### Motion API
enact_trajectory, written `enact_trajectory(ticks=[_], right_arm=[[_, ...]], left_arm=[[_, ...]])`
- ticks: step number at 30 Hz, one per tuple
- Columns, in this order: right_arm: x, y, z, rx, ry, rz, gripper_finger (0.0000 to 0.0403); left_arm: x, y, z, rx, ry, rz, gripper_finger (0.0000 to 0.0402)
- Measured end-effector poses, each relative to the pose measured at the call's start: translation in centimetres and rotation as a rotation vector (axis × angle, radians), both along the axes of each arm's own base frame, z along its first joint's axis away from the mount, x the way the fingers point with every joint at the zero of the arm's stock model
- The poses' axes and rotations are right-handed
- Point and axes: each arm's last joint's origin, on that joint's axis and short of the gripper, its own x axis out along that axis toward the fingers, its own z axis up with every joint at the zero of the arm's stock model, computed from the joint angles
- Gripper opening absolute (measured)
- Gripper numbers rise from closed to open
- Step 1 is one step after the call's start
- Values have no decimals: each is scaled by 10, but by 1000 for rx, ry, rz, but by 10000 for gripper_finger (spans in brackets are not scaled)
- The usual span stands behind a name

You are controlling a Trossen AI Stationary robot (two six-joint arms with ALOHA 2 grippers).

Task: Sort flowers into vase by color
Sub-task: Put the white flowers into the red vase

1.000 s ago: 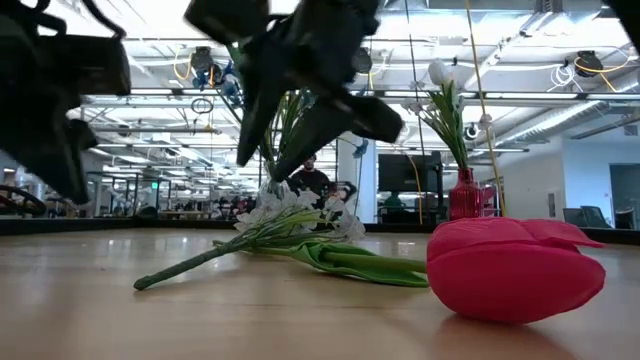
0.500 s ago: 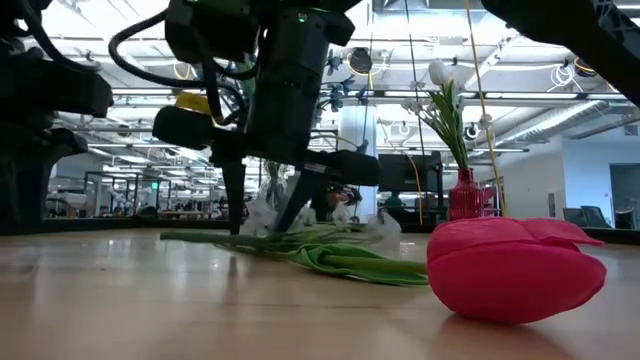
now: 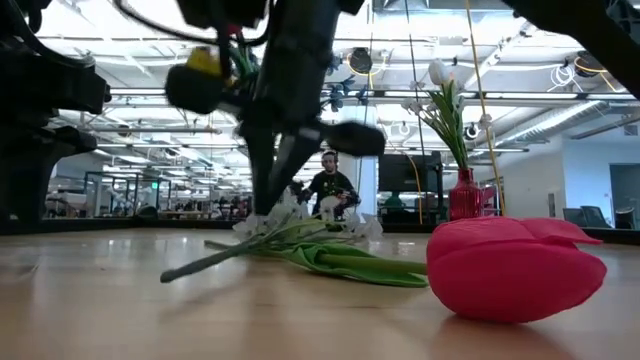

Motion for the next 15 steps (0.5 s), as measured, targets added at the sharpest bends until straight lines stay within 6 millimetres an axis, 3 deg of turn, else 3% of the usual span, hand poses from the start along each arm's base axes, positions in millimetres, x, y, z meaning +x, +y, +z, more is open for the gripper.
enact_trajectory(ticks=[8, 11, 15], right_arm=[[-33, 14, 45, -36, 108, 102, 2], [-41, 20, 58, -69, 88, 30, 9], [-37, 20, 60, -116, 15, -93, 26]], left_arm=[[0, 0, 0, 0, 0, -1, 138], [0, 0, 0, 0, 0, -1, 138], [0, 0, 0, 2, -5, -18, 138]])
